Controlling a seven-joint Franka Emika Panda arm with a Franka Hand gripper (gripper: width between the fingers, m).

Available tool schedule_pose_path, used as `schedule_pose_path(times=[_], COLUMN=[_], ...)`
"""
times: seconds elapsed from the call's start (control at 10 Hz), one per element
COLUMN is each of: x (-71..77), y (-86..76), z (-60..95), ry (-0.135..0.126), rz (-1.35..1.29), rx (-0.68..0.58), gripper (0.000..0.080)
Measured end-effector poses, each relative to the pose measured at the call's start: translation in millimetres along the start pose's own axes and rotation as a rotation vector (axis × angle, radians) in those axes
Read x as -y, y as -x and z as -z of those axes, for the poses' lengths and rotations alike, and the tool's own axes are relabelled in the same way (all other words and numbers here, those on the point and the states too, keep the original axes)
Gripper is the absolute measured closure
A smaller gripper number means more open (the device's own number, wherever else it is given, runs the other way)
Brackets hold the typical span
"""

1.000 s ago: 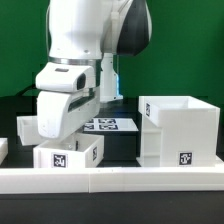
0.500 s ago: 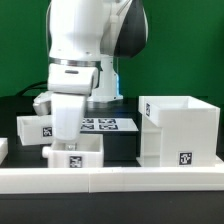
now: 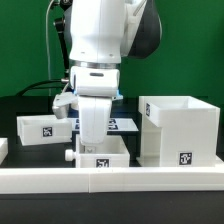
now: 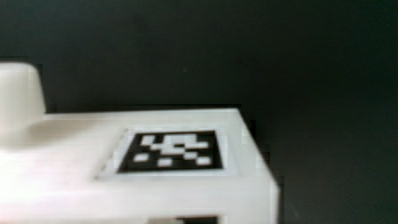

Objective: Assemble drawer

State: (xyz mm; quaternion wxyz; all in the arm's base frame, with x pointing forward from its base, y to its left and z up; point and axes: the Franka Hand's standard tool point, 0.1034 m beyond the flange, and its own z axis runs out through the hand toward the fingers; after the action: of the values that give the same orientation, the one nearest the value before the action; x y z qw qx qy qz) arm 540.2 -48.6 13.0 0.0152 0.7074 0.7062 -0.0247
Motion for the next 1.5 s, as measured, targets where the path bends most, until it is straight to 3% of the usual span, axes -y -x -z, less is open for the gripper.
schedule_pose_path(times=[0.3,0.5,0.7,1.0,1.1,1.5], x=[0.8,-2.0,-3.3,-3.9,-5.9,-7.6], y=[1.0,-11.0,-19.4,-26.4,-24.7,-31.0], z=[-1.3,-0.8,1.4,2.0,3.5,4.6], ry=[-0.002,-0.009,-0.038,-0.034,-0.016,-0.017], rz=[-0.002,-0.006,-0.007,-0.01,-0.029,-0.02], rx=[0.0,-0.007,-0.011,-0.017,-0.018,-0.022], gripper=[0.0758,0.0758,0.0758,0.0758,0.0758,0.0758])
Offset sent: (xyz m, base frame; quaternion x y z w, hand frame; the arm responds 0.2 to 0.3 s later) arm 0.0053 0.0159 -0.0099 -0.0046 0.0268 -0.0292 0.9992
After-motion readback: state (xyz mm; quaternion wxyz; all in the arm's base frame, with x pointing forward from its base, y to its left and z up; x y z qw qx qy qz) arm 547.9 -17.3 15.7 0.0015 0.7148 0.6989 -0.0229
